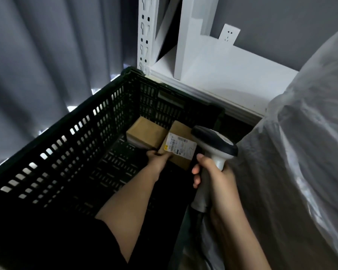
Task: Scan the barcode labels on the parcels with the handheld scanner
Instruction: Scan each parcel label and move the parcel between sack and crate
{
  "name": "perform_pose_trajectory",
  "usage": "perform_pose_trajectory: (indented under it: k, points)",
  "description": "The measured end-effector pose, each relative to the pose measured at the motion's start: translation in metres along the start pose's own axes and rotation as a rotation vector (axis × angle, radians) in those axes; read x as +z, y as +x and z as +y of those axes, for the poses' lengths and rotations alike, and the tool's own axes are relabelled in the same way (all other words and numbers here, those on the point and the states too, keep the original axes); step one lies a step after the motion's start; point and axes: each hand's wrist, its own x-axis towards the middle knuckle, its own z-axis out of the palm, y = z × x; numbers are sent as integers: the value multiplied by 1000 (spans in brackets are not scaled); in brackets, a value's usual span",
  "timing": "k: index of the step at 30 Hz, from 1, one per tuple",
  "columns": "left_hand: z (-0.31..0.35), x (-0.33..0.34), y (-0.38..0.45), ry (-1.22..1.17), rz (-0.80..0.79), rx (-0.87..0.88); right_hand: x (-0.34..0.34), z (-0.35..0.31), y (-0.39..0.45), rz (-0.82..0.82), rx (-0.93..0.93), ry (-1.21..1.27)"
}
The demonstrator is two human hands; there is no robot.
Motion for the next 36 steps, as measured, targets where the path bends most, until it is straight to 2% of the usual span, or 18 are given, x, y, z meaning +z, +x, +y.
perform_pose_trajectory:
  k: [4,8,14,20,23,28,33,36]
  points:
    - [20,-16,-33,-66,64,31,-1,-12,-12,-10,6,-9]
    - [53,-50,-105,35,90,34,2,-36,-42,-60,-9,-3]
    - [101,-106,-240,130,98,247,4,-82,-107,-186,-34,82]
    - [93,-128,-336,-43,66,449,-24,-127,-171,-285,-105,11]
    - [79,-125,-364,-90,67,501,-42,-142,-199,-318,-151,71]
    - [49,-124,-381,-163,-40,568,-78,-128,-229,-419,-276,45]
    - [40,-120,-370,-249,-133,455,-85,-117,-240,-470,-361,20]
    - [45,-109,-364,-228,-191,456,-83,-118,-236,-481,-387,-8]
